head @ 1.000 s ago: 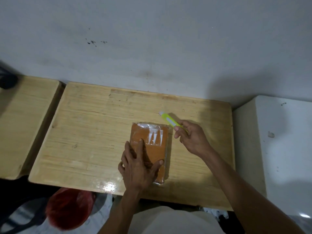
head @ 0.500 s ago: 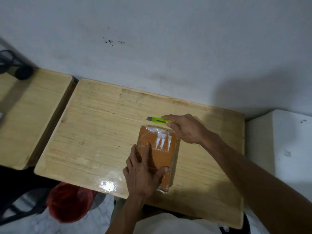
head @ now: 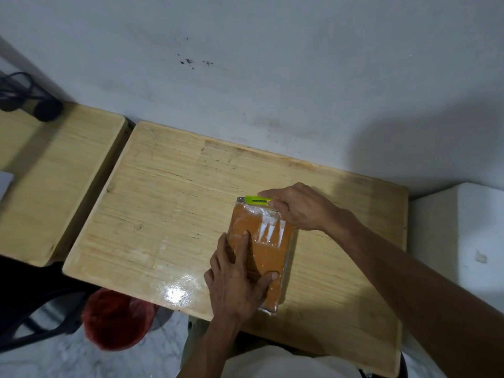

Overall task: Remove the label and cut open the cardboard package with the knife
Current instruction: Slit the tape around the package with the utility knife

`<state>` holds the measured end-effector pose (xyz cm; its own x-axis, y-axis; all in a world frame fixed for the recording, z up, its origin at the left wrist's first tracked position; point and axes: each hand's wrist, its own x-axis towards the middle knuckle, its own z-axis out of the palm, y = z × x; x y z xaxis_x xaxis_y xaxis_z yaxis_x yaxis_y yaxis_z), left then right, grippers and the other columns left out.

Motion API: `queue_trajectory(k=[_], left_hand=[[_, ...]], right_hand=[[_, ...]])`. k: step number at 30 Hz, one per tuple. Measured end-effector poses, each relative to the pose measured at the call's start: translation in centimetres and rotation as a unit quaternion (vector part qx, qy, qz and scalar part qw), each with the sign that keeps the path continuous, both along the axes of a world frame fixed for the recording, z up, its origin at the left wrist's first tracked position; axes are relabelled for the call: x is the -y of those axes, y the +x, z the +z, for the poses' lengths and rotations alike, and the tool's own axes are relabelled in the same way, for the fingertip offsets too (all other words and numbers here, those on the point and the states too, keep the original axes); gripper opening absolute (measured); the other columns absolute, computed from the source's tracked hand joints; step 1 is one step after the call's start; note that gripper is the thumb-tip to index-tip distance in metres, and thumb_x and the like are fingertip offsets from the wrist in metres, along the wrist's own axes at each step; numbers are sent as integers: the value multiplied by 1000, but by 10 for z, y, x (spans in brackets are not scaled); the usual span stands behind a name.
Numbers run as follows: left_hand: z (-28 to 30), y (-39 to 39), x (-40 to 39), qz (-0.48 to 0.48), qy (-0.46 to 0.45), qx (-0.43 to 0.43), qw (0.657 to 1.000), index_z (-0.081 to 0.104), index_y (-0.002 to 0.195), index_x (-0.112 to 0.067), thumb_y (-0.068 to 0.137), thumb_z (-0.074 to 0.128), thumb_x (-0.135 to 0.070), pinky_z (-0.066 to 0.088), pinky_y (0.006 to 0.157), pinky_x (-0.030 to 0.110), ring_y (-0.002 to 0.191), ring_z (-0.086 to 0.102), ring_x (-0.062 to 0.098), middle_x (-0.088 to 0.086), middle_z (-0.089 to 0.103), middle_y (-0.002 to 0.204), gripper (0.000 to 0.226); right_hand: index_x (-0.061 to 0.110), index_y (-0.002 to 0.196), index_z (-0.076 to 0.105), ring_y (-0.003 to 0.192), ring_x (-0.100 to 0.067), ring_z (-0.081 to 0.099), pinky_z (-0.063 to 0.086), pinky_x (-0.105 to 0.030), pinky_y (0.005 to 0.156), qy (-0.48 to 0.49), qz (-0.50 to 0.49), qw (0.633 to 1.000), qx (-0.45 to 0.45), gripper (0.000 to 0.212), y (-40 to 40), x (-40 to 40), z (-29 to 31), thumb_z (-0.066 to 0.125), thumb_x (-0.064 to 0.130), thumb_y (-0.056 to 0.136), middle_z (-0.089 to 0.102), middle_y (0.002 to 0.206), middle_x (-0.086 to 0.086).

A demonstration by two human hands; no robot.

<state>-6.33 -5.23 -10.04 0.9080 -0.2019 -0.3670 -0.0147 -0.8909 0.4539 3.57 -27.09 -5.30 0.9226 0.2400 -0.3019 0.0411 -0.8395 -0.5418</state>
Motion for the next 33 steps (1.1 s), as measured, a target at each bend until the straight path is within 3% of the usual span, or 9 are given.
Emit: queue_trajectory(k=[3,6,8,12,17,21,26,30,33], left_hand=[[0,0,1,-1,0,-2,1000,0,151,-50,67,42,-92,27,107,52,141,13,28,1,-5,161,103],[1,0,1,0,4,-3,1000,-1,151,-51,67,42,-92,27,107,53,142,14,29,2,-4,162,103],[1,1,1,-1,7,-6,1000,-2,151,-51,66,41,-92,27,107,53,143,13,29,2,-4,162,104],[0,0,1,-2,5,-5,1000,-4,150,-51,63,34,-95,26,107,53,143,12,29,3,-5,162,105],[1,1,1,-2,12,-6,1000,-4,151,-50,63,31,-96,27,106,52,142,12,28,3,-5,162,105],[3,0,2,-6,17,-6,1000,-4,151,-49,63,29,-96,27,106,50,142,11,27,3,-6,162,105],[4,0,2,-3,19,-11,1000,-5,151,-49,60,25,-97,26,105,49,141,10,26,1,-8,161,107],[4,0,2,-4,19,-12,1000,-5,151,-49,60,24,-97,26,107,50,142,9,26,1,-8,161,108],[5,0,3,-5,17,-12,1000,-5,151,-49,60,25,-97,26,106,50,142,9,27,2,-8,161,107]], right_hand=[[29,139,53,52,0,45,28,-17,48,-8,5,1000,-1,38,-1,-1,0,41,24,104,71,90,-3],[29,140,51,51,2,42,27,-18,48,-13,3,1000,-8,39,-2,-3,6,39,23,104,57,79,5],[29,141,50,52,1,43,29,-20,48,-22,8,1000,-9,39,-2,-4,9,39,22,104,64,82,2],[28,142,48,73,-15,61,42,-27,61,-38,25,999,-6,39,-6,-2,11,37,23,105,73,111,-7],[29,143,47,84,-26,68,56,-38,70,-80,49,996,8,40,-10,0,15,39,20,104,73,108,-7],[27,144,46,94,-25,68,52,-34,72,-74,52,996,18,41,-16,4,20,39,20,104,71,110,-3],[26,142,48,90,-21,68,55,-34,75,-76,56,994,56,39,-23,12,19,40,26,104,73,106,-2],[22,138,54,76,-10,59,28,-11,56,-73,76,989,101,38,-31,15,20,45,31,102,72,97,-1],[13,119,68,57,-14,63,26,-7,52,-53,92,985,135,31,-37,22,23,53,27,96,71,73,0]])
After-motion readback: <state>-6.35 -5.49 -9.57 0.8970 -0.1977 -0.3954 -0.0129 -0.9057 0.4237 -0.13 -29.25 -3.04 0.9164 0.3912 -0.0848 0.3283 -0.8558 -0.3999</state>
